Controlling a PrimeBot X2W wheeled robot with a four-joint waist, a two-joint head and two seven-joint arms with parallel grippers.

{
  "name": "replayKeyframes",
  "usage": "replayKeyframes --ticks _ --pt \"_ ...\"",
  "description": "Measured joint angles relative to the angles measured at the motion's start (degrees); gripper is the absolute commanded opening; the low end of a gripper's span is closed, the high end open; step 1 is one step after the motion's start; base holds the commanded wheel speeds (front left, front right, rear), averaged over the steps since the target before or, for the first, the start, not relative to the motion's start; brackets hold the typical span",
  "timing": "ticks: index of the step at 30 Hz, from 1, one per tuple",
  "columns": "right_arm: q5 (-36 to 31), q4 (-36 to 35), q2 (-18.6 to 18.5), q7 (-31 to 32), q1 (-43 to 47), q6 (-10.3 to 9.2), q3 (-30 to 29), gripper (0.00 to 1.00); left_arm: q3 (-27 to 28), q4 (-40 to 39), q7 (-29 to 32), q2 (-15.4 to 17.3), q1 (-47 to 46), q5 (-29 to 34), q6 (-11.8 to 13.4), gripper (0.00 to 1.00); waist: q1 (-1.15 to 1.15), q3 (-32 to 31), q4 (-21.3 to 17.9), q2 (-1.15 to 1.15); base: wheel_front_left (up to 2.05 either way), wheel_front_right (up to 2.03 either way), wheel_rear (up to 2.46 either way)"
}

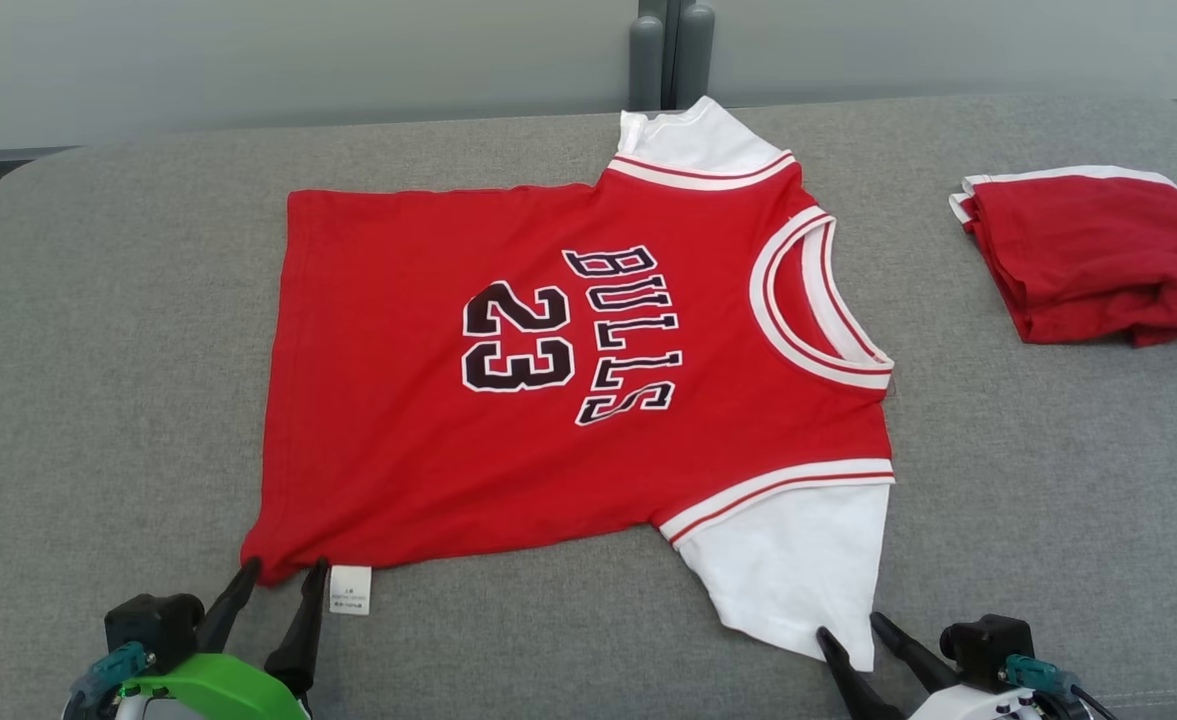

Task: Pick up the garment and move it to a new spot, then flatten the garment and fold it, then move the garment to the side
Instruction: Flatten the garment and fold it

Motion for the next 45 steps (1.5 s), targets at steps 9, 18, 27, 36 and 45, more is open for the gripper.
replayKeyframes --ticks 9,18,27,36,45 --pt "0.38 1.68 0.43 -0.32 -0.95 0.43 0.43 0.78 0.03 1.68 0.00 -0.10 -0.87 -0.01 -0.05 1.00 0.00 0.12 -0.42 0.00 0.00 0.00 0.00" --pt "0.40 2.33 0.09 -0.25 -1.39 0.92 0.71 0.41 0.05 3.14 0.00 -0.32 -2.35 -0.09 -0.09 1.00 0.00 0.90 -0.52 0.00 0.00 0.00 0.00" --pt "0.41 3.24 0.27 -0.12 -2.45 1.90 0.78 0.00 0.75 6.04 0.00 -0.60 -2.88 -0.60 -0.55 1.00 0.00 1.23 -0.64 0.00 0.00 0.00 0.00" --pt "0.77 3.83 0.24 -0.24 -2.60 2.01 0.56 0.00 1.66 8.57 0.00 -0.51 -3.14 -1.11 -0.56 1.00 0.00 0.98 -0.46 0.00 0.00 0.00 0.00" --pt "0.85 4.30 0.15 -0.26 -3.09 2.53 0.83 0.00 0.13 9.71 0.00 -1.29 -3.37 -1.29 -0.56 1.00 0.00 1.15 -0.41 0.00 0.00 0.00 0.00"
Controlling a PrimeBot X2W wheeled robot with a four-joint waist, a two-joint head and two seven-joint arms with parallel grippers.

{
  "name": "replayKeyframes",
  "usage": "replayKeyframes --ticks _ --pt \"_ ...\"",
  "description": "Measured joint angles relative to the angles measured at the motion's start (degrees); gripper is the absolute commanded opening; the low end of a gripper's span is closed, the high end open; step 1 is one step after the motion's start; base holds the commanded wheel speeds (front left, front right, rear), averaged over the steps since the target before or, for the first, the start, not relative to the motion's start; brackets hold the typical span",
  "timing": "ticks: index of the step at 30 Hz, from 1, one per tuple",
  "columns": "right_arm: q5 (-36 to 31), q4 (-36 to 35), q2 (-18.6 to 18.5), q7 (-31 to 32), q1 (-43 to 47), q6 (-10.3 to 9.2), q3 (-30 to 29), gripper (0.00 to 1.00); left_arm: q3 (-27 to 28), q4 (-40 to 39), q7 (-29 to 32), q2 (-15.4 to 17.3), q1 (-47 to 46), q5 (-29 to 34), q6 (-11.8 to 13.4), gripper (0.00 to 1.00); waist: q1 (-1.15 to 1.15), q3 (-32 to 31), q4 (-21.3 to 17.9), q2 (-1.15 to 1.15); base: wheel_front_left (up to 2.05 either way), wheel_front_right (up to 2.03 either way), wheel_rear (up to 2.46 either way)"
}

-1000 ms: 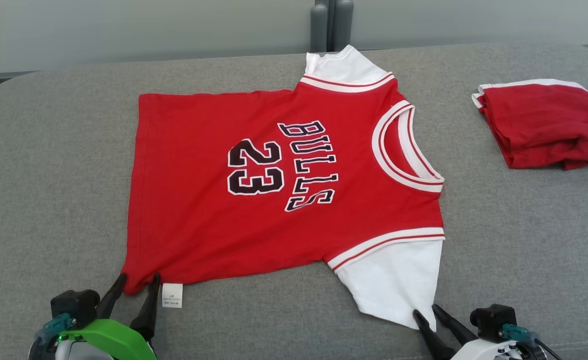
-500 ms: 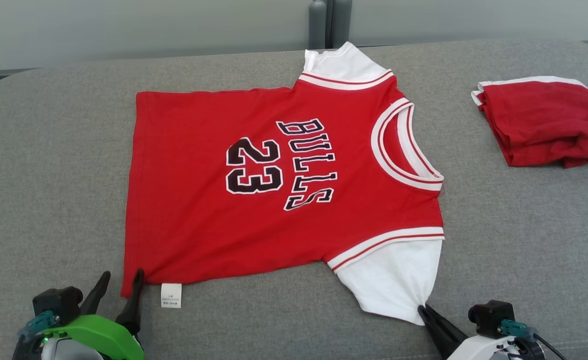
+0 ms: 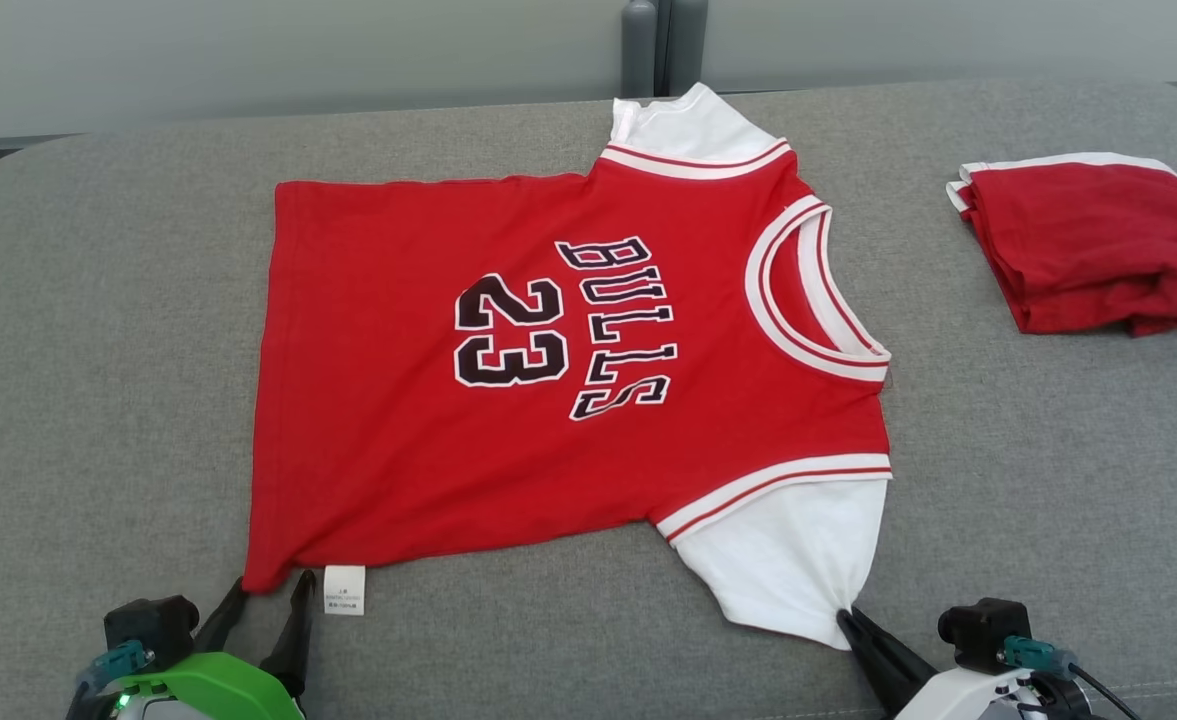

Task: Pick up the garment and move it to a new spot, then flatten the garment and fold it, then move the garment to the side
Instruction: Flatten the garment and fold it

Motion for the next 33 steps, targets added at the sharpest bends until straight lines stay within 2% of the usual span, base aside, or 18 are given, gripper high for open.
replayKeyframes --ticks 2,4,5,7,9,10,12,21,26,33 --pt "0.00 0.16 -0.04 0.00 -0.21 0.07 0.04 0.00 -0.33 0.04 0.00 -0.29 -0.21 -0.18 -0.01 0.70 0.00 0.03 -0.10 0.00 0.00 0.00 0.00" --pt "0.00 0.25 -0.03 -0.04 -0.31 0.08 0.07 0.00 -0.42 0.09 0.00 -0.42 -0.31 -0.33 -0.01 0.60 0.00 0.03 -0.25 0.00 0.00 0.00 0.00" --pt "0.00 0.26 -0.01 -0.07 -0.33 0.09 0.09 0.00 -0.42 0.15 0.00 -0.42 -0.34 -0.33 -0.01 0.46 0.00 0.01 -0.34 0.00 0.00 0.00 0.00" --pt "0.00 0.36 0.01 -0.07 -0.42 0.40 0.11 0.00 -0.45 0.27 0.00 -0.42 -0.41 -0.33 -0.01 0.35 0.00 -0.04 -0.53 0.00 0.00 0.00 0.00" --pt "0.00 0.52 0.11 -0.07 -0.57 0.41 0.23 0.00 -0.46 0.41 0.00 -0.41 -0.64 -0.33 -0.01 0.14 0.00 -0.12 -0.71 0.00 0.00 0.00 0.00" --pt "0.00 0.63 0.16 -0.08 -0.62 0.41 0.29 0.00 -0.44 0.44 0.00 -0.38 -0.78 -0.33 -0.01 0.13 0.00 -0.20 -0.80 0.00 0.00 0.00 0.00" --pt "0.00 0.81 0.27 -0.08 -0.65 0.42 0.38 0.00 -0.42 0.47 0.00 -0.22 -0.94 -0.33 -0.01 0.00 0.00 -0.43 -1.00 0.00 0.00 0.00 0.00" --pt "1.12 0.86 0.02 -0.13 -0.64 1.37 0.35 0.00 -2.36 -0.14 0.00 1.71 -1.14 -0.33 -0.01 0.00 0.00 -1.16 -1.31 0.00 0.00 0.00 0.00" --pt "1.78 0.03 -3.05 0.04 0.62 1.43 -0.35 0.00 -7.00 -2.50 2.76 3.37 -1.03 -1.12 -0.01 0.00 0.00 -2.62 -0.95 0.00 0.00 0.00 0.00" --pt "7.20 -4.16 -4.91 3.63 5.97 1.94 -1.23 0.00 -8.58 -6.79 7.08 8.98 4.29 -6.09 -0.03 0.00 0.00 -5.27 -0.78 0.00 0.00 0.00 0.00"
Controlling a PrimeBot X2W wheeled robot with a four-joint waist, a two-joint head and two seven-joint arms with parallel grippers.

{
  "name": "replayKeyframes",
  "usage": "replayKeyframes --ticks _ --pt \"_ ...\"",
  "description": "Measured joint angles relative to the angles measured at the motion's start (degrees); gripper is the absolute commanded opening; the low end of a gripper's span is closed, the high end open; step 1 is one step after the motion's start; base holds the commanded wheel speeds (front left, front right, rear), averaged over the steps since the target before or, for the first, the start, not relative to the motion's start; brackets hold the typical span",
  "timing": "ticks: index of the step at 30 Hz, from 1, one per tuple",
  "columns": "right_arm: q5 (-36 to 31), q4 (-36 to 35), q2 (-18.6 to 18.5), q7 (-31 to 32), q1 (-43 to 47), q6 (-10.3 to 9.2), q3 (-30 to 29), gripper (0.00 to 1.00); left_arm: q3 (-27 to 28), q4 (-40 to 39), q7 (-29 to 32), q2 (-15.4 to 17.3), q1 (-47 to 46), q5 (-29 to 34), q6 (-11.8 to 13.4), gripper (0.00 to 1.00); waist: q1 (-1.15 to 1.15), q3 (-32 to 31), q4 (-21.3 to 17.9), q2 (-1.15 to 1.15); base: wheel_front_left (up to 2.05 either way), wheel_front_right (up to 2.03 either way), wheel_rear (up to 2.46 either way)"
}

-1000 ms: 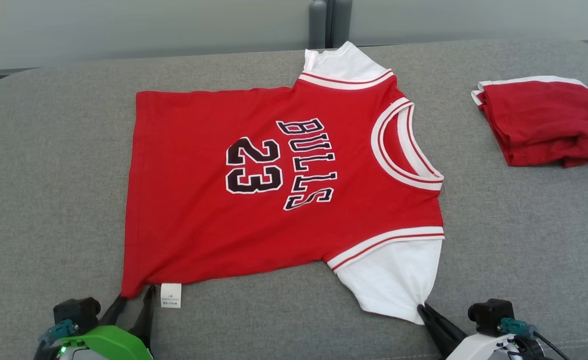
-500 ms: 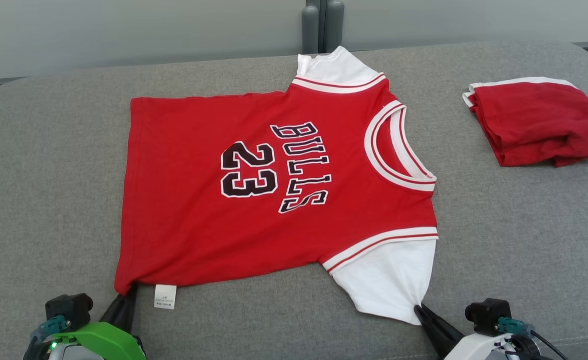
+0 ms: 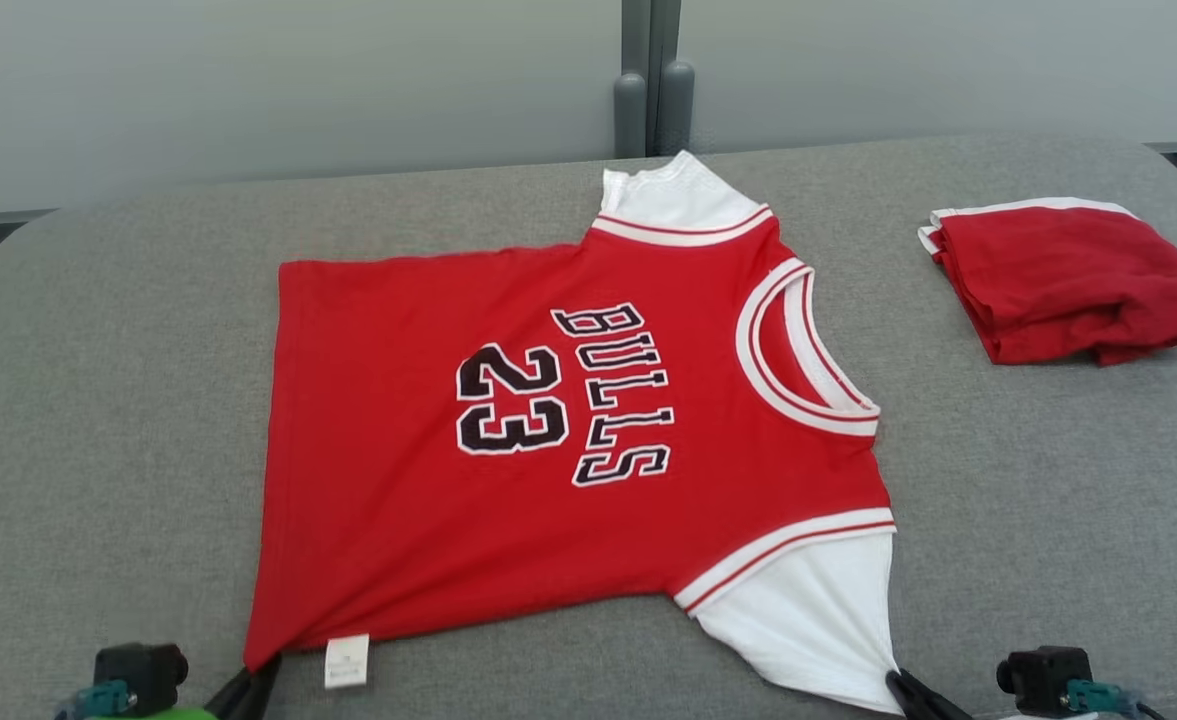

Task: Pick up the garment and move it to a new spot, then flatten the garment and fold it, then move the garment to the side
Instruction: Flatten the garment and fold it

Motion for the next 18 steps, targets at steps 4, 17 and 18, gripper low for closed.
replayKeyframes --ticks 4,17,18 --pt "2.44 -4.00 -2.19 1.97 3.04 0.45 -0.97 0.00 -0.87 -3.63 2.93 2.07 3.97 -3.64 -0.16 0.00 0.00 -0.33 -0.92 0.00 0.00 0.00 0.00" --pt "12.98 -20.13 -5.43 7.83 0.71 0.97 -4.94 0.00 -1.47 -18.28 11.36 9.16 3.74 -10.83 -0.16 0.00 0.00 4.63 -2.12 0.00 0.00 0.00 0.00" --pt "13.47 -21.43 -6.02 8.62 -0.88 0.97 -5.22 0.00 -1.66 -19.65 12.45 10.05 2.67 -10.87 -0.16 0.00 0.00 5.28 -2.16 0.00 0.00 0.00 0.00"
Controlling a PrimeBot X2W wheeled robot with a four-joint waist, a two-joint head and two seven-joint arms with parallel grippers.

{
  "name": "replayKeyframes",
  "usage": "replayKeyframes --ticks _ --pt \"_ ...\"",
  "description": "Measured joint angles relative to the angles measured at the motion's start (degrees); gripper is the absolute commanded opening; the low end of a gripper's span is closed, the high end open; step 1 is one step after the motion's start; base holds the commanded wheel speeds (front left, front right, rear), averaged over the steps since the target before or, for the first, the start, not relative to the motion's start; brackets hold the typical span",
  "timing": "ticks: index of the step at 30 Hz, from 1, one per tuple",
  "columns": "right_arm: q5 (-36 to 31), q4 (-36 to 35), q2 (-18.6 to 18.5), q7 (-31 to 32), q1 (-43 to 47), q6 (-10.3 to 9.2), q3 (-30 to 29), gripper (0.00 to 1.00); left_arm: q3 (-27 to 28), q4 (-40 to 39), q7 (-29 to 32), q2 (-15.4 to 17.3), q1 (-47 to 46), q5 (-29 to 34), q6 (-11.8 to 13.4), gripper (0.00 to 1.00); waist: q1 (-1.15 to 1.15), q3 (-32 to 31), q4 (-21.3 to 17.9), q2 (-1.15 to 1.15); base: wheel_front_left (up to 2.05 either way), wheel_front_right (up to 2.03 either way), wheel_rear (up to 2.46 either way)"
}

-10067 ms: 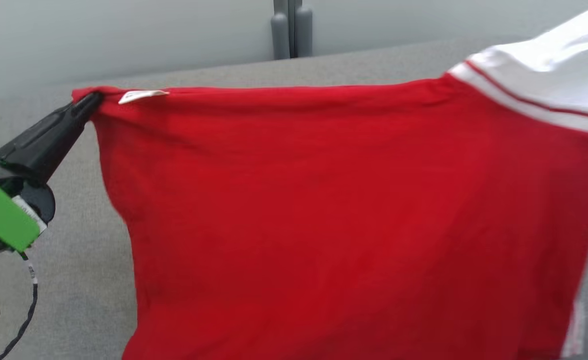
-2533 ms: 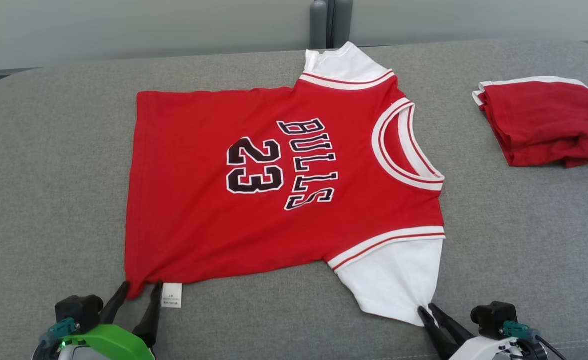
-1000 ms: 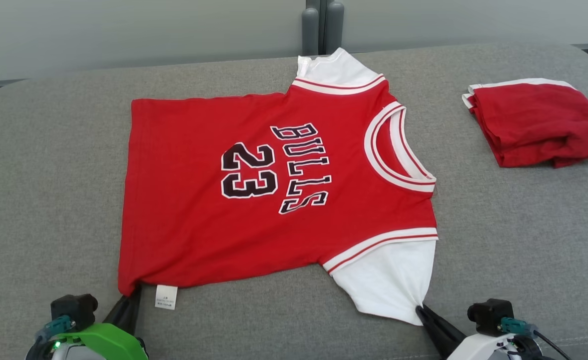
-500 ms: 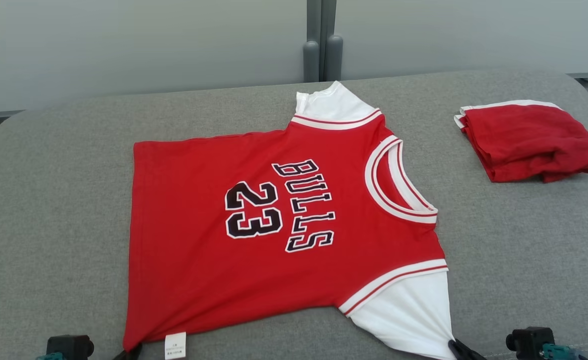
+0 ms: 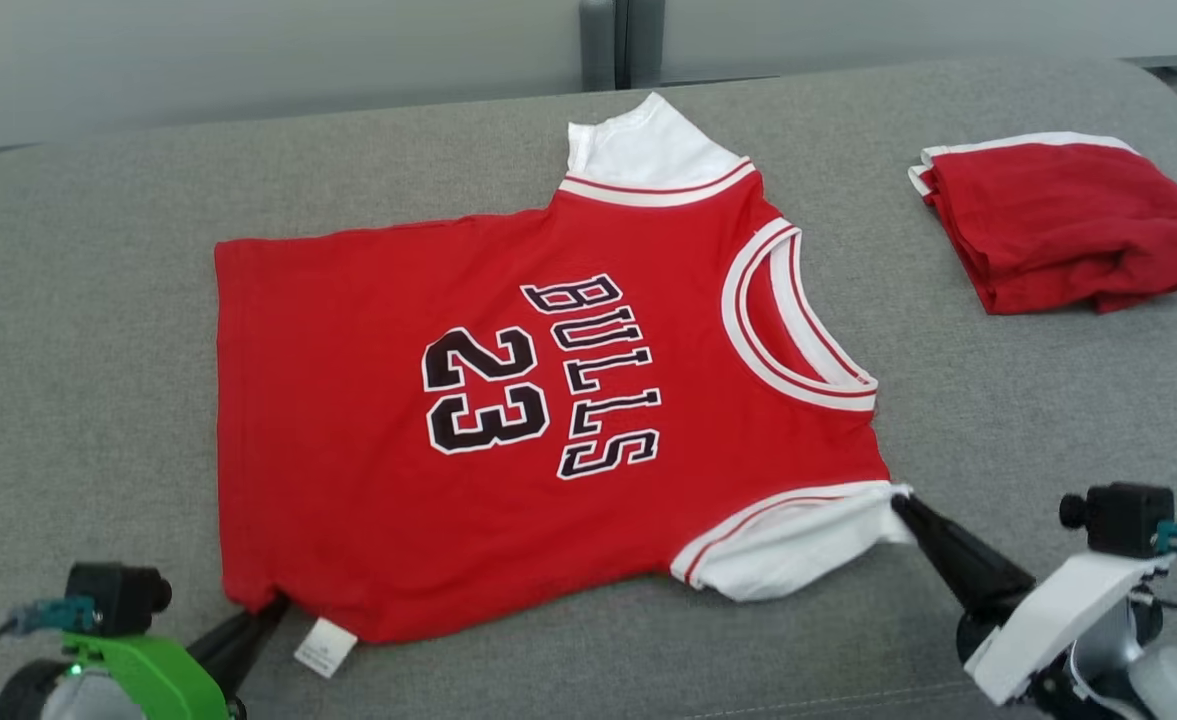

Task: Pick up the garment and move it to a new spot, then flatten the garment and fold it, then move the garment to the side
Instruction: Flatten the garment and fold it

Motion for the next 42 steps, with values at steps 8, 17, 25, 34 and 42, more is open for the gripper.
replayKeyframes --ticks 8,17,25,34,42 --pt "5.57 -4.57 -4.21 6.47 -9.31 0.00 -5.19 0.00 0.64 -8.50 9.49 5.77 -9.46 -3.96 0.00 0.00 0.00 5.26 0.44 0.00 0.00 0.00 0.00" --pt "8.51 -3.02 -5.90 14.04 -18.63 -0.60 -6.82 0.00 4.95 -8.25 17.01 7.59 -16.32 -9.45 0.01 0.00 0.00 10.89 2.23 0.00 0.00 0.00 0.00" --pt "8.48 -0.37 -6.75 18.45 -23.74 -1.13 -5.12 0.00 5.83 -7.91 21.17 7.57 -21.45 -11.55 0.91 0.00 0.00 14.70 4.03 0.00 0.00 0.00 0.00" --pt "6.99 2.65 -5.57 20.35 -29.05 -1.11 -3.26 0.00 5.15 -6.25 23.97 7.21 -24.49 -11.62 1.79 0.00 0.01 17.26 4.35 0.00 0.00 0.00 0.00" --pt "4.59 4.57 -5.09 19.26 -31.85 -1.09 -2.96 1.00 5.00 -4.37 23.96 5.24 -27.08 -11.47 2.36 0.95 0.01 17.75 4.07 0.00 0.00 0.00 0.00"
